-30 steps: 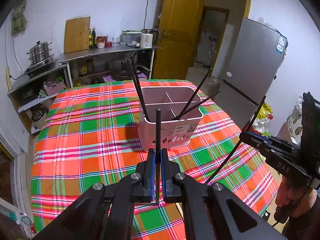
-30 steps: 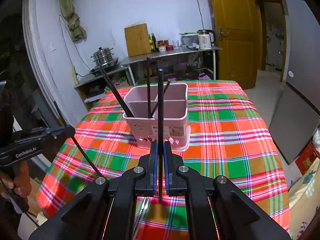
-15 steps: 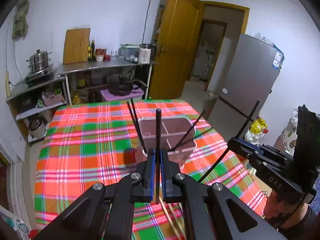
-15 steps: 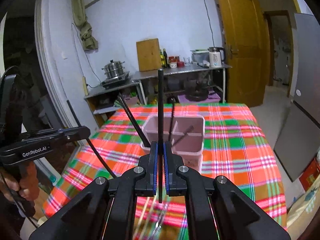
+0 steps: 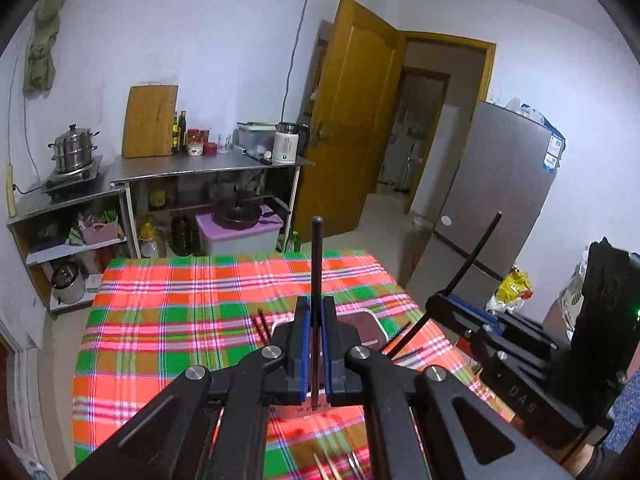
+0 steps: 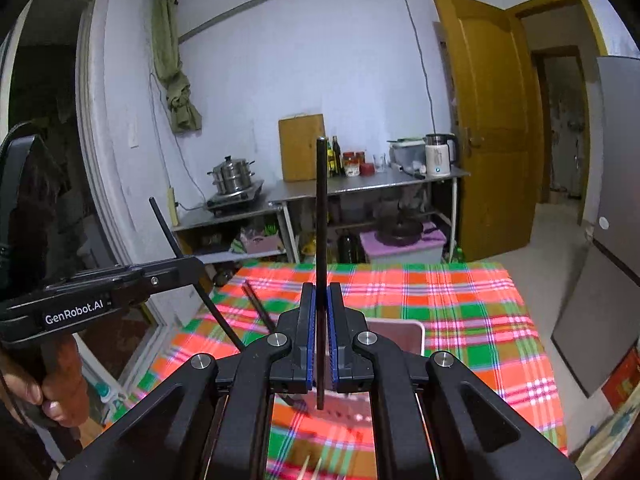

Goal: Organize utensils
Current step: 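Lift both held black chopsticks upright and carry them over the pink basket, then lower the chopsticks into the basket and open both tools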

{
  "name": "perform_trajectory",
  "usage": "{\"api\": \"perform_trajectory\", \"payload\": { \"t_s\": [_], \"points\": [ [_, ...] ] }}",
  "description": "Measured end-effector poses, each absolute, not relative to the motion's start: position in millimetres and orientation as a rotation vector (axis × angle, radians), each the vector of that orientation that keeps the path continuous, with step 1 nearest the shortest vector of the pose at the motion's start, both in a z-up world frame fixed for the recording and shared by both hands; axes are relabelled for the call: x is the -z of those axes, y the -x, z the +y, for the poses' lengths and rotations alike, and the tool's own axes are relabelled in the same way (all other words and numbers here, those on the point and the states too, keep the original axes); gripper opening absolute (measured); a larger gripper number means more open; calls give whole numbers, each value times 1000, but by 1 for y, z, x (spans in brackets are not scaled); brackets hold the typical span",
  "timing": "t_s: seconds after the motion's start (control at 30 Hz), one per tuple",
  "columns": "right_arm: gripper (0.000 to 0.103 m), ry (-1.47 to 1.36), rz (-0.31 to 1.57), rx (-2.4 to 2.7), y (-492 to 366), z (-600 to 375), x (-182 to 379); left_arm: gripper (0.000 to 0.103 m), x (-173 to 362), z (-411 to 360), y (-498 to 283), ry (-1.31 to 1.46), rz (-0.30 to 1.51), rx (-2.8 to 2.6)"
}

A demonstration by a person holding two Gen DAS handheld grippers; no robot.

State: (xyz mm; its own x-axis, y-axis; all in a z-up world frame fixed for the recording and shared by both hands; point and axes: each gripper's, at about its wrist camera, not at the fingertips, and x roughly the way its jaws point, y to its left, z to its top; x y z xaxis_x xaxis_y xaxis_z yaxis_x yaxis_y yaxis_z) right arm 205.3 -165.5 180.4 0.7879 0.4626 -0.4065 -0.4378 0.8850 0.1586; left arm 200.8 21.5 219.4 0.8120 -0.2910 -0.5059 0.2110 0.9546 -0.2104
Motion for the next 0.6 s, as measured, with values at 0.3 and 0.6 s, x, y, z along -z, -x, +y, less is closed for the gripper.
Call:
{"api": "perform_trajectory", "payload": {
  "t_s": [0.3,0.6],
  "points": [
    [5,-56,465,-458,-230,-162,-167,5,-206,18,-235,150,571,262],
    [5,-22,494,-450,-241,-148,-148,5,-172,17,-253,144,605,246]
  ]
}}
